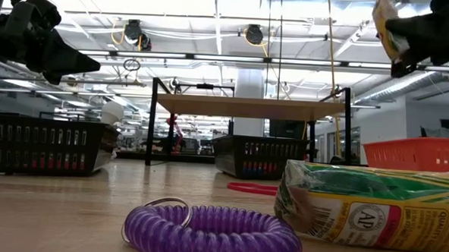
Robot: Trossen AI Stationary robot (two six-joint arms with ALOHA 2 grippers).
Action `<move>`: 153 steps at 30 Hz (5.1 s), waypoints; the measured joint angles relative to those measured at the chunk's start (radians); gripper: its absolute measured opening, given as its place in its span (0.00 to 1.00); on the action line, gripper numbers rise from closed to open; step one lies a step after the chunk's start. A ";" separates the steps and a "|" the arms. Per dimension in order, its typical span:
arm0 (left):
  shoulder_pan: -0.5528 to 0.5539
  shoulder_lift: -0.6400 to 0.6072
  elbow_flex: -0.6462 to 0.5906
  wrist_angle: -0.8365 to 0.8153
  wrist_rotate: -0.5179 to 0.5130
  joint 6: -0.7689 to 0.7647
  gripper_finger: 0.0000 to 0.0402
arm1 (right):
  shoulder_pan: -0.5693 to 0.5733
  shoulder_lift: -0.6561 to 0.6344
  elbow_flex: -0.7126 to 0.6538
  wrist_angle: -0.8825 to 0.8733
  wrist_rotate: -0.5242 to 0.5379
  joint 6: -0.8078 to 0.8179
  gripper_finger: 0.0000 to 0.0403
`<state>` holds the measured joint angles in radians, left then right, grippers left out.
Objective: Pick & Place Office Desk Supplies
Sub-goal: Put the crayon box into the orange bin, then put the red rubber band into the left black bin
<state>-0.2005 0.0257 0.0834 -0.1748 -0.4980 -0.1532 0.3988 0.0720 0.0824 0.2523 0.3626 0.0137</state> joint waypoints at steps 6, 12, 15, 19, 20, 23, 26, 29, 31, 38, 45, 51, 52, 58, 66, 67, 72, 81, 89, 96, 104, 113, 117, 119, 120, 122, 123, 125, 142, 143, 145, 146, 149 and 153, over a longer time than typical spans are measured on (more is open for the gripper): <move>0.000 0.000 0.000 0.000 0.001 0.000 0.05 | 0.002 0.096 0.210 -0.201 -0.051 0.031 0.21; 0.000 0.000 0.000 0.000 0.002 -0.004 0.05 | 0.002 0.324 0.449 -0.521 -0.052 0.161 0.21; 0.000 0.000 0.000 0.000 0.001 -0.003 0.05 | 0.002 0.446 0.556 -0.691 -0.051 0.253 0.21; 0.000 0.000 0.000 0.000 0.001 -0.001 0.05 | 0.001 0.574 0.635 -0.838 -0.071 0.357 0.21; 0.000 0.000 0.000 0.000 0.001 0.000 0.05 | 0.001 0.598 0.645 -0.860 -0.086 0.384 0.21; 0.000 0.000 0.000 0.000 0.001 0.000 0.05 | -0.009 0.662 0.649 -0.929 -0.134 0.485 0.21; 0.000 0.000 0.000 0.000 0.001 0.000 0.05 | -0.018 0.715 0.649 -0.985 -0.128 0.618 0.21; 0.000 0.000 0.000 0.000 0.000 0.000 0.05 | -0.026 0.764 0.644 -1.015 -0.142 0.735 0.21; 0.000 0.000 0.000 0.000 0.000 0.000 0.05 | -0.026 0.790 0.642 -1.022 -0.175 0.767 0.21; 0.000 0.000 0.000 0.000 0.000 0.000 0.05 | -0.024 0.860 0.642 -1.054 -0.223 0.944 0.21; 0.000 0.000 0.000 0.000 0.000 0.017 0.05 | -0.024 0.929 0.642 -1.091 -0.261 1.081 0.21; 0.000 0.000 0.000 0.000 0.000 0.020 0.05 | -0.024 1.018 0.642 -1.102 -0.256 1.150 0.21; 0.000 0.000 0.000 0.000 0.000 0.022 0.05 | -0.025 1.032 0.642 -1.102 -0.257 1.153 0.21; 0.000 0.000 0.000 0.000 0.001 0.044 0.05 | -0.033 1.106 0.642 -1.067 -0.286 1.111 0.21; 0.000 0.000 0.000 0.000 0.001 0.046 0.05 | -0.032 1.124 0.642 -1.057 -0.314 1.056 0.35; 0.000 0.000 0.000 0.000 0.000 0.046 0.05 | -0.032 1.122 0.642 -1.057 -0.316 1.044 0.38; 0.000 0.000 0.000 0.000 0.000 0.065 0.05 | -0.034 1.102 0.642 -1.058 -0.316 1.014 0.55; 0.000 0.000 0.000 0.000 0.000 0.094 0.05 | -0.096 0.906 0.642 -1.057 -0.365 0.913 0.64; 0.000 0.000 0.000 0.000 -0.001 0.098 0.05 | -0.123 0.657 0.641 -0.890 -0.184 0.551 0.53; 0.000 0.000 0.000 0.000 -0.001 0.060 0.05 | -0.143 0.527 0.605 -0.623 -0.084 0.261 0.22; 0.000 0.000 0.000 0.000 -0.002 0.010 0.05 | -0.200 0.390 0.465 -0.331 -0.314 0.197 0.05; 0.000 0.000 0.000 0.000 -0.001 0.012 0.05 | -0.224 0.200 0.343 -0.285 -0.295 0.175 0.01; 0.000 0.000 0.000 0.000 -0.002 0.013 0.05 | -0.242 0.136 0.343 -0.371 -0.287 0.157 0.00; 0.000 0.000 0.000 0.000 -0.002 0.017 0.05 | -0.242 0.118 0.342 -0.411 -0.288 0.150 0.00; 0.000 0.000 0.000 0.000 -0.002 0.019 0.05 | -0.242 0.113 0.338 -0.413 -0.288 0.150 0.00; 0.000 0.000 0.000 0.000 -0.002 0.020 0.05 | -0.242 0.104 0.316 -0.380 -0.289 0.154 0.00; 0.000 0.000 0.000 0.000 -0.002 0.021 0.05 | -0.242 0.101 0.297 -0.355 -0.289 0.159 0.00; 0.000 0.000 0.000 0.000 -0.001 0.036 0.05 | -0.242 0.100 0.251 -0.310 -0.302 0.172 0.00; 0.000 0.000 0.000 0.000 -0.022 0.079 0.05 | -0.242 0.020 0.104 -0.211 -0.391 0.097 0.00; 0.000 0.000 0.000 0.000 -0.027 0.074 0.05 | -0.242 0.017 0.100 -0.211 -0.392 0.097 0.00; 0.000 0.000 0.000 0.000 -0.034 0.078 0.05 | -0.242 0.016 0.093 -0.208 -0.393 0.097 0.00; 0.000 0.000 0.000 0.000 -0.045 0.087 0.05 | -0.242 0.016 0.087 -0.202 -0.393 0.097 0.00; 0.000 0.000 0.000 0.000 -0.110 0.107 0.05 | -0.242 0.015 0.058 -0.128 -0.393 0.086 0.00; 0.000 0.000 0.000 0.001 -0.190 0.032 0.01 | -0.242 0.016 0.005 -0.026 -0.392 0.076 0.00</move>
<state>-0.2002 0.0258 0.0831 -0.1741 -0.6875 -0.1209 0.1566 0.0875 0.0872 0.2268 -0.0292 0.0897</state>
